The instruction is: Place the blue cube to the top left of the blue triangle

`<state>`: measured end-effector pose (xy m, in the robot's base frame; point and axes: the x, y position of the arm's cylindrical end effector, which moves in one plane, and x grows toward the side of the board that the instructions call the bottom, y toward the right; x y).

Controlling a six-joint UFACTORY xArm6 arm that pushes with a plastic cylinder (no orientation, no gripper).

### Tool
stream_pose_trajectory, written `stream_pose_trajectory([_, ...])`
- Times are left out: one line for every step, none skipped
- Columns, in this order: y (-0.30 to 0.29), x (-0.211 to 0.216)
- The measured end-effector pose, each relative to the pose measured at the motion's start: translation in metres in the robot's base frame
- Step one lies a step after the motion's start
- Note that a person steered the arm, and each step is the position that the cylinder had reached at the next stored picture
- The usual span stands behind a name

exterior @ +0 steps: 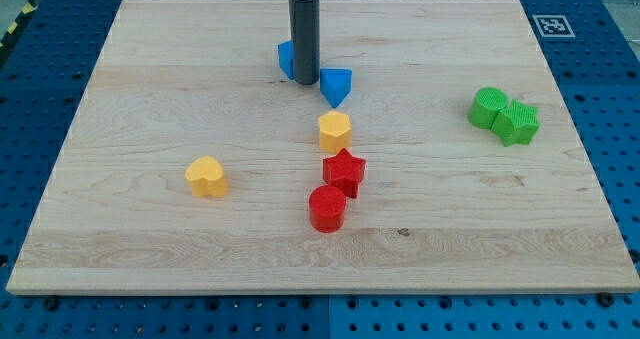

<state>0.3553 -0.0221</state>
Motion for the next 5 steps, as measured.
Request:
stream_pose_trajectory([-0.021,0.003])
stream_pose_trajectory([-0.083,0.004])
stream_pose_trajectory([-0.103,-0.02])
stream_pose_trajectory([-0.103,-0.024])
stream_pose_trajectory([-0.08,-0.025])
